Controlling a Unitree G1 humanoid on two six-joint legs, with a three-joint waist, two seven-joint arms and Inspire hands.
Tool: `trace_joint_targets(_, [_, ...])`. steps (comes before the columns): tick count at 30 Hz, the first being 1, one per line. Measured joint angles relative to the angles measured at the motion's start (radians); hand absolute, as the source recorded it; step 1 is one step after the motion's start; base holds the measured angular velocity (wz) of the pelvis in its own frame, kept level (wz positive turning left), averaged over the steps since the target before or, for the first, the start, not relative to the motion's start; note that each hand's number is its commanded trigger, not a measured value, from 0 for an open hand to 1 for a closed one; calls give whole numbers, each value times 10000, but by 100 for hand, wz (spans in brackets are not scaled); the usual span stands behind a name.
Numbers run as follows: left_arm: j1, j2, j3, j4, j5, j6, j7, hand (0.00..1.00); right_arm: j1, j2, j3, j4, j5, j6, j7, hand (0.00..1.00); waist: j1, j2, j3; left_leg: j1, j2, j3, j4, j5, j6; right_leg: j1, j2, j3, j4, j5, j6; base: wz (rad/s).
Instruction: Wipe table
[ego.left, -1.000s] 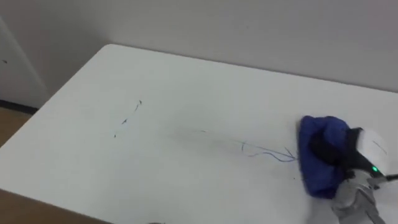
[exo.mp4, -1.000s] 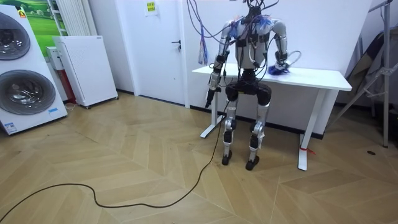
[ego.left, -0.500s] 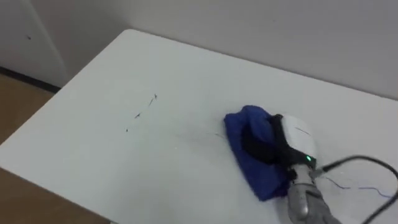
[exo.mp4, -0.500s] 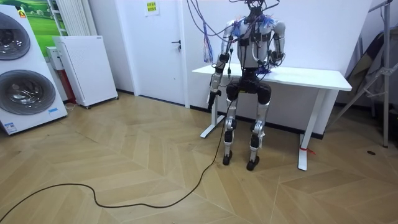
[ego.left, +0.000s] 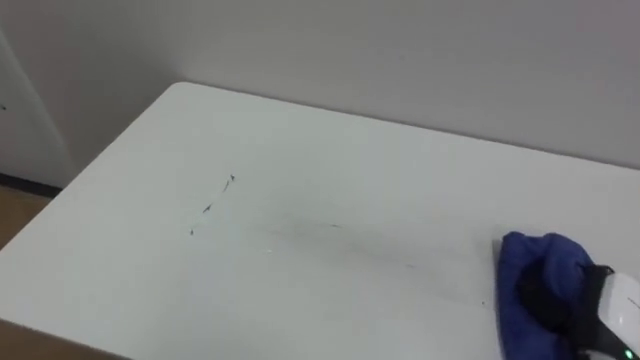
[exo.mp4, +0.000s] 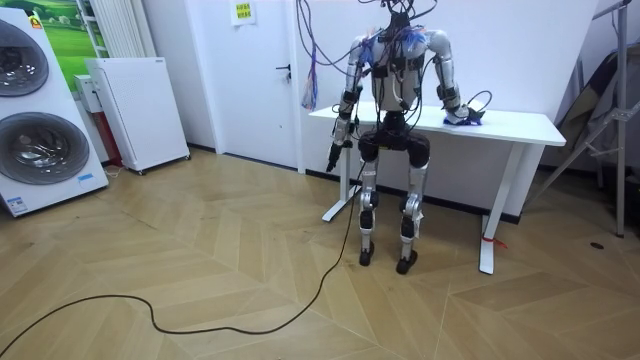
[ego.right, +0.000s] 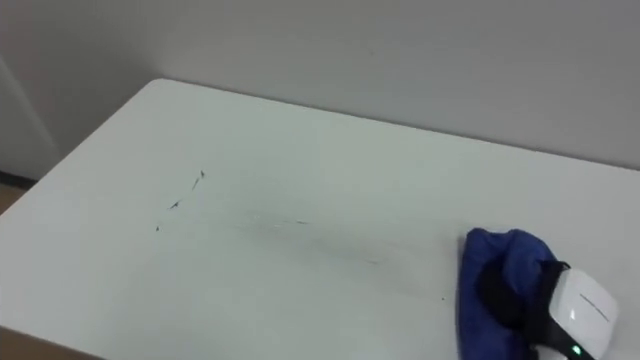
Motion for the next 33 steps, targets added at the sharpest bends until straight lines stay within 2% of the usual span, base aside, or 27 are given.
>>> trace_joint_targets(1, [-115, -5, -168, 115, -81, 34, -18, 0, -344, 81, 426, -255, -13, 427, 456, 100, 65, 11, 5, -51, 0, -216, 6, -16, -16, -108, 67, -40, 16, 72, -80, -43])
trace_joint_targets(3, [-254, -59, -321, 223, -128, 91, -47, 0, -761, 244, 1055, -772, -71, 794, 1155, 100, 165, 36, 48, -176, 1, -404, 72, -31, -61, -246, 137, -67, 52, 120, -146, -23])
trace_joint_targets(4, [-374, -99, -450, 207, -125, 120, -95, 0, -918, 272, 1560, -1272, -250, 1050, 1602, 100, 415, 120, 130, -180, 1, -515, 85, -25, -73, -308, 177, -94, 131, 119, -151, -5])
trace_joint_targets(5, [-386, -103, -536, 88, -123, 183, -118, 0, -1155, 297, 2025, -1576, -437, 1109, 1949, 100, 526, 147, 215, -208, 2, -592, 90, -13, -96, -328, 206, -97, 128, 99, -184, 0])
trace_joint_targets(6, [-382, -103, -547, 49, -130, 207, -120, 0, -1289, 358, 2272, -1666, -558, 1116, 2121, 100, 545, 133, 260, -248, 1, -639, 92, 5, -124, -357, 210, -123, 139, 78, -218, 17])
trace_joint_targets(7, [-373, -114, -570, 16, -215, 245, -125, 0, -1558, 502, 2510, -1737, -781, 1041, 2433, 100, 627, 166, 303, -352, -12, -691, 98, 34, -163, -464, 201, -181, 173, 35, -284, 19])
trace_joint_targets(9, [-70, -152, -580, -344, -367, 316, -146, 0, -1844, 513, 2631, -1727, -1088, 830, 2660, 100, 708, 143, 304, -492, -18, -767, 88, 92, -126, -575, 191, -215, 185, -14, -295, 20])
trace_joint_targets(10, [232, -142, -569, -412, -556, 352, -172, 0, -1847, 495, 2624, -1635, -1083, 754, 2613, 100, 687, 139, 300, -489, -31, -788, 63, 126, -123, -523, 186, -292, 99, -36, -278, 26])
trace_joint_targets(12, [703, -128, -481, -436, -613, 443, -233, 0, -1522, 441, 2558, -1459, -1066, 286, 2391, 100, 423, 109, 282, -401, -86, -816, 55, 126, -122, -378, 137, -428, 76, -149, -232, 35])
trace_joint_targets(13, [894, -129, -391, -430, -608, 484, -273, 0, -1209, 383, 2434, -1258, -1041, -147, 2032, 100, 162, 103, 293, -230, -111, -819, 42, 129, -118, -237, 97, -568, 48, -196, -184, 63])
trace_joint_targets(14, [939, -119, -215, -420, -530, 471, -295, 0, -754, 268, 2105, -1069, -1017, -626, 1539, 100, -29, 8, 272, -149, -145, -672, 26, 137, -105, -31, 34, -538, -11, -244, -108, 72])
trace_joint_targets(15, [913, -111, -66, -418, -488, 436, -296, 0, -457, 167, 1869, -1024, -985, -864, 1269, 100, -103, 1, 249, -102, -145, -496, 7, 146, -89, 83, -7, -487, -59, -274, -59, 76])
trace_joint_targets(16, [931, -105, 346, -338, -344, 317, -272, 0, 104, 40, 1281, -851, -901, -1243, 724, 100, -219, -95, 232, 7, -141, -196, -108, 173, -42, 208, -93, -302, -66, -377, 49, 55])
trace_joint_targets(17, [900, -78, 760, -321, -60, 254, -229, 0, 706, -28, 627, -828, -892, -1427, 270, 100, -278, -127, 157, 101, -161, -135, -196, 178, -12, 280, -124, -196, -40, -383, 59, 39])
trace_joint_targets(20, [915, 188, 1281, -370, 69, 171, -8, 0, 1798, -396, -460, -519, -307, -1767, -597, 100, -482, -90, 75, 254, -171, 153, -238, 79, 136, 408, -191, -212, 168, -430, 137, -4])
trace_joint_targets(22, [926, 339, 1411, -376, -13, 159, 7, 0, 1932, -605, -767, 27, 256, -1806, -735, 100, -584, -104, 16, 389, -152, 344, -207, -21, 196, 377, -250, -263, 428, -471, 202, -28])
trace_joint_targets(24, [818, 344, 1542, -381, 7, 63, 8, 0, 1889, -797, -920, 439, 438, -1789, -677, 100, -498, -54, -9, 414, -61, 627, 27, -251, 258, 202, -376, -367, 896, -523, 231, -48])
trace_joint_targets(25, [775, 327, 1535, -373, -25, 10, 9, 0, 1768, -850, -918, 562, 558, -1631, -535, 100, -467, -12, -32, 415, -28, 742, 202, -372, 314, 57, -443, -493, 1234, -535, 238, -47])
trace_joint_targets(27, [611, 322, 1309, -311, -51, -23, 18, 0, 1340, -783, -826, 674, 616, -1136, -342, 100, -435, 83, -24, 407, 65, 1062, 459, -507, 388, -186, -536, -590, 1706, -529, 233, -48])
trace_joint_targets(28, [411, 332, 1006, -271, -171, -18, 31, 0, 852, -620, -746, 683, 683, -707, -268, 100, -289, 153, -15, 355, 98, 1211, 622, -587, 455, -402, -644, -581, 2040, -517, 227, -61])
trace_joint_targets(29, [99, 345, 579, -144, -273, -41, 123, 0, 462, -435, -634, 683, 743, -223, -251, 100, -26, 240, 4, 172, 170, 1397, 871, -676, 493, -736, -867, -574, 2607, -499, 173, -66])
trace_joint_targets(30, [-123, 343, 372, -11, -330, -50, 164, 0, 239, -394, -480, 665, 745, 44, -236, 100, 111, 288, 11, 33, 228, 1465, 1018, -725, 495, -993, -1038, -579, 2944, -532, 198, -69])
trace_joint_targets(32, [-1078, 411, -234, 660, -441, -81, 199, 0, -848, 177, 307, 400, 512, 947, 274, 100, 746, 345, 70, -535, 514, 1383, 1516, -791, 434, -1713, -1680, -496, 3717, -738, 320, -78])
trace_joint_targets(33, [-1316, 445, -346, 891, -470, -112, 205, 0, -1198, 398, 667, 293, 386, 1108, 500, 100, 923, 350, 87, -729, 593, 1246, 1661, -816, 387, -1835, -1804, -487, 3679, -737, 336, -90])
